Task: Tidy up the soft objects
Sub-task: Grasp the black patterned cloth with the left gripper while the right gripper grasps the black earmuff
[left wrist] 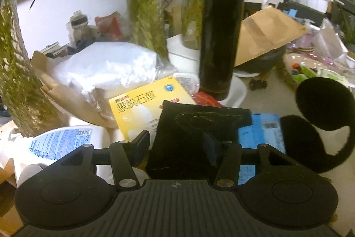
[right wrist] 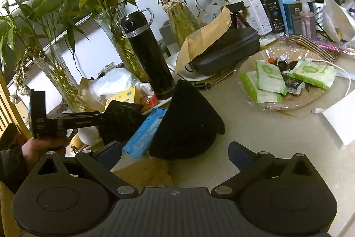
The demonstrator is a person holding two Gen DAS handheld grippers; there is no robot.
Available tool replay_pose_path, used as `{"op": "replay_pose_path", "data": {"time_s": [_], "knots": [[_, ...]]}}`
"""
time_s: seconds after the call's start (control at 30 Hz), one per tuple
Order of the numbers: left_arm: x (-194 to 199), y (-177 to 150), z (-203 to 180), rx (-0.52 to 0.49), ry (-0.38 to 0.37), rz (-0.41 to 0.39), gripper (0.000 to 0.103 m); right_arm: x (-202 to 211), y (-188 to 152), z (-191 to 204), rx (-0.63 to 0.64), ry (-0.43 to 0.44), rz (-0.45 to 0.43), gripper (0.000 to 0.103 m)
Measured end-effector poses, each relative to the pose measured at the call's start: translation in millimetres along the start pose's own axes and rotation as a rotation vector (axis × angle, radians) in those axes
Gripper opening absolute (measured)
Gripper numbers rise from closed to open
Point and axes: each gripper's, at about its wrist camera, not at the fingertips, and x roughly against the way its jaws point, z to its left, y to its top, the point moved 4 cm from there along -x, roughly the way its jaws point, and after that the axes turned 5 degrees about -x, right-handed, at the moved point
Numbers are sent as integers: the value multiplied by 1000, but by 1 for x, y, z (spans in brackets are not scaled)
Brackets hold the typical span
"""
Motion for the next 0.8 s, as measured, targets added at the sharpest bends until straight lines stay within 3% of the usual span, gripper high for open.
{"op": "replay_pose_path", "data": {"time_s": [0.13,0.2,0.27,0.33,0.53,0.67,0.8], "knots": [[-8,-2,3,5,-21,24,52,0,1,-1,-29,17,-5,102],[-11,-5,4,38,-73,41,32,-1,2,-3,-52,26,-4,102],[-9,-5,3,29,-80,44,17,-3,3,-5,-59,21,-4,102],[-5,-3,2,31,-105,38,9,-5,4,-6,-63,11,-2,102],[21,6,-2,38,-184,-37,7,-18,6,-8,-81,4,25,102],[33,10,-14,8,-236,-75,7,-30,8,-8,-115,51,36,102],[44,10,-30,-53,-273,-100,7,-52,8,-15,-184,93,86,91]]}}
